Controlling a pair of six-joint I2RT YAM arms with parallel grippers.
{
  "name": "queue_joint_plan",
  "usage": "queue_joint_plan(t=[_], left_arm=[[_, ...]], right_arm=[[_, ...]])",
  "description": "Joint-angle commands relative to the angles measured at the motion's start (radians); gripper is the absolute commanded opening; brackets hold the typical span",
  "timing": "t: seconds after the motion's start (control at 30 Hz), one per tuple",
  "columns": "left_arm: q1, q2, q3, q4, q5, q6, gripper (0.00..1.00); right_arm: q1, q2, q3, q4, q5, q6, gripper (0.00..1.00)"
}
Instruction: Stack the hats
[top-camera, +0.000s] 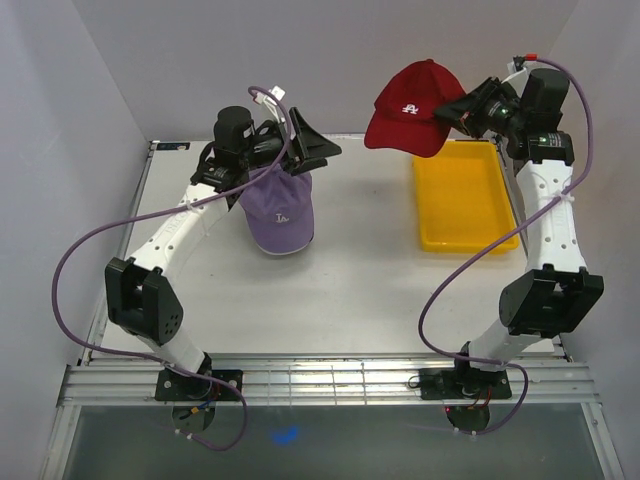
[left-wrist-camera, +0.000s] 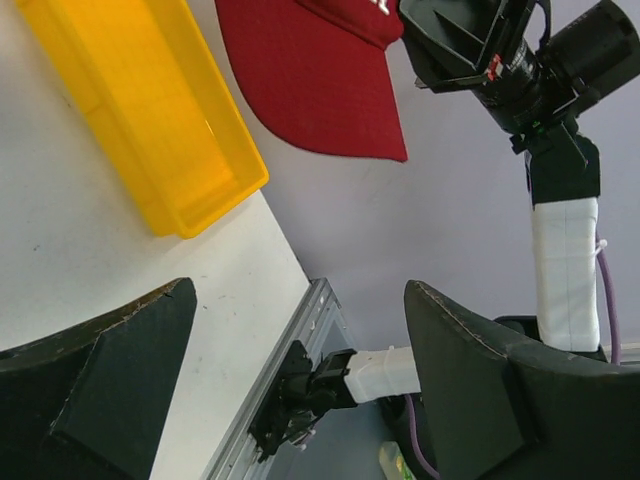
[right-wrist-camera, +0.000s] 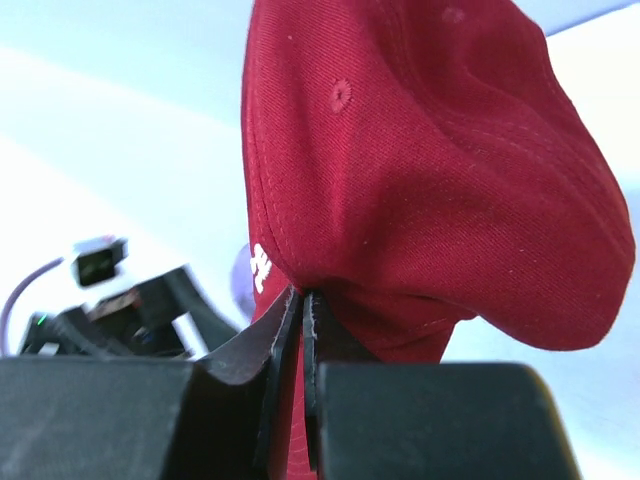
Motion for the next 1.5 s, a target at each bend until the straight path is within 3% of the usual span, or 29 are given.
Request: queue_joint_plan(t=[0.0, 0.3, 0.53, 0.67, 0.8, 1.0, 1.03, 1.13, 1.17, 1.2, 1.23, 1.33, 1.47], left_arm=[[-0.006, 0.011, 0.081, 0.053, 0.041, -0.053, 0.95], [-0.001, 0.067, 0.090, 0.219, 0.094, -0.173, 0.95], [0.000, 0.080, 0.115, 0.236, 0.103, -0.197, 0.95], [0.002, 0.065, 0.087, 0.297, 0.122, -0.239, 0.88], [0.005, 0.057, 0.061, 0.352, 0.136, -0.282, 0.76], [0.011, 0.034, 0.021, 0.426, 0.145, -0.323, 0.44], [0.013, 0.033, 0.011, 0.433, 0.148, -0.337, 0.29], [0.016, 0.030, -0.015, 0.498, 0.162, -0.397, 0.10], [0.023, 0.028, -0.026, 0.541, 0.163, -0.417, 0.00], [0.030, 0.022, -0.037, 0.568, 0.162, -0.440, 0.00], [0.036, 0.018, -0.055, 0.602, 0.150, -0.467, 0.00], [0.069, 0.005, -0.123, 0.729, 0.127, -0.578, 0.00], [0.118, -0.002, -0.173, 0.852, 0.108, -0.680, 0.00]], right_arm=[[0.052, -0.043, 0.036, 0.126, -0.104, 0.053, 0.08], [0.153, -0.027, 0.071, 0.179, -0.154, 0.105, 0.08], [0.193, -0.024, 0.045, 0.281, -0.193, 0.182, 0.08], [0.204, -0.009, 0.063, 0.284, -0.196, 0.194, 0.08], [0.214, 0.008, 0.065, 0.327, -0.225, 0.223, 0.08], [0.224, 0.036, 0.077, 0.328, -0.234, 0.223, 0.08], [0.227, 0.043, 0.086, 0.327, -0.235, 0.225, 0.08], [0.245, 0.060, 0.099, 0.324, -0.232, 0.222, 0.09], [0.250, 0.060, 0.097, 0.318, -0.231, 0.220, 0.14], [0.251, 0.059, 0.090, 0.319, -0.223, 0.220, 0.21], [0.253, 0.045, 0.079, 0.322, -0.216, 0.220, 0.35], [0.248, 0.020, 0.028, 0.330, -0.186, 0.213, 0.56], [0.245, 0.008, -0.027, 0.336, -0.173, 0.217, 0.67]])
